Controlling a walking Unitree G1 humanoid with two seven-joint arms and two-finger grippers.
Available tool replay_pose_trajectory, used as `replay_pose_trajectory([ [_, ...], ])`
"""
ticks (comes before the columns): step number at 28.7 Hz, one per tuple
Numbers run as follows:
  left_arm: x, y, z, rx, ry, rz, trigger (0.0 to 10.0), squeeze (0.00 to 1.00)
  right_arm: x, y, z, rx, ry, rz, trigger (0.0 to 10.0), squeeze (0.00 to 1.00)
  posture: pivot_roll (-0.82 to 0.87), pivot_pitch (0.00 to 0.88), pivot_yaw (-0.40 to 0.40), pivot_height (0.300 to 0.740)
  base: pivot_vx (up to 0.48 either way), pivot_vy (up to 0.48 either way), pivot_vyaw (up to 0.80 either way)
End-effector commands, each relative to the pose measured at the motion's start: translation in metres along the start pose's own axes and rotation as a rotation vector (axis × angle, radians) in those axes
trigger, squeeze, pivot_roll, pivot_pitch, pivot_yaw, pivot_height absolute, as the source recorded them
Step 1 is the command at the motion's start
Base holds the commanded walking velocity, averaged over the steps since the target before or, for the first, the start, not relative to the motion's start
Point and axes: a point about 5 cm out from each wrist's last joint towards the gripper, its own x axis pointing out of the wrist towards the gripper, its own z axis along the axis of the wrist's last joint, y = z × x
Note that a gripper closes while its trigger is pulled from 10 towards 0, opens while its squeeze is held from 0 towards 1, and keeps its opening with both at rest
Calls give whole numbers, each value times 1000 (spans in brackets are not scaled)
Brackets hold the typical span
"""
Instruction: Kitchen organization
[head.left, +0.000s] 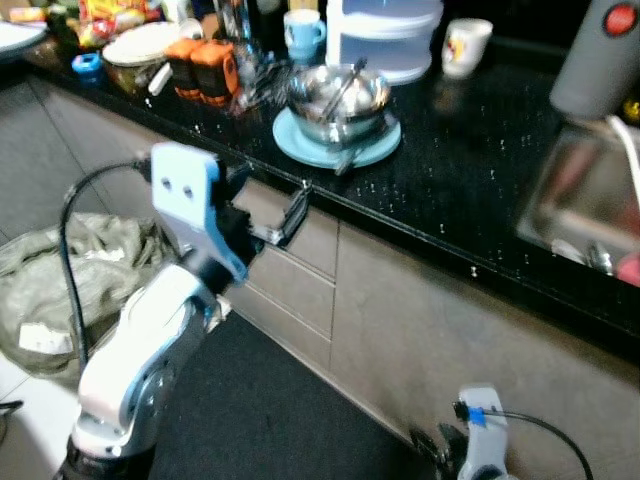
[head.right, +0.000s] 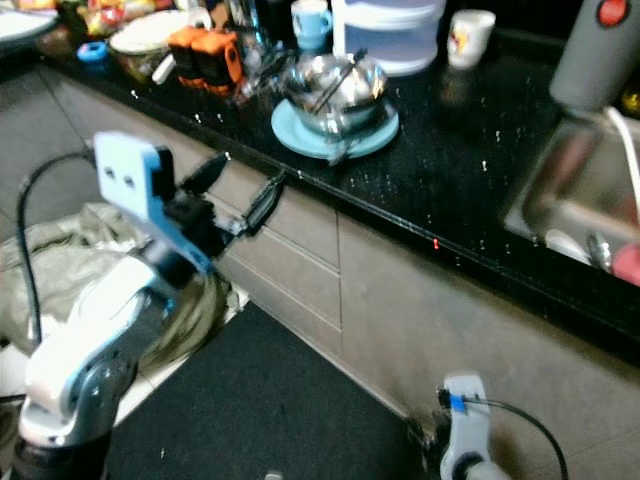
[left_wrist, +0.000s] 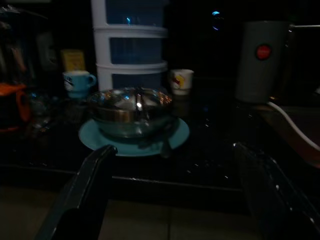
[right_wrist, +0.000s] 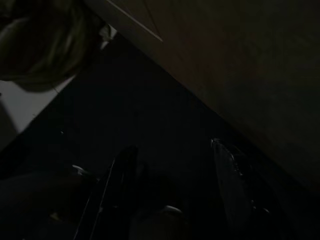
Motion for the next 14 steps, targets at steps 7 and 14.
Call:
replay_pose_trajectory([
  [7, 0, 3, 4, 9, -27, 10, 10000, 0, -4, -3, -9, 33, 35, -13, 10000, 0, 32, 51, 6, 740, 249, 0, 0],
  [14, 1, 2, 4, 10, -33, -1, 10000, 0, -6, 3, -8, -11, 56, 151, 10000, 0, 34, 47, 8, 740, 355, 0, 0],
])
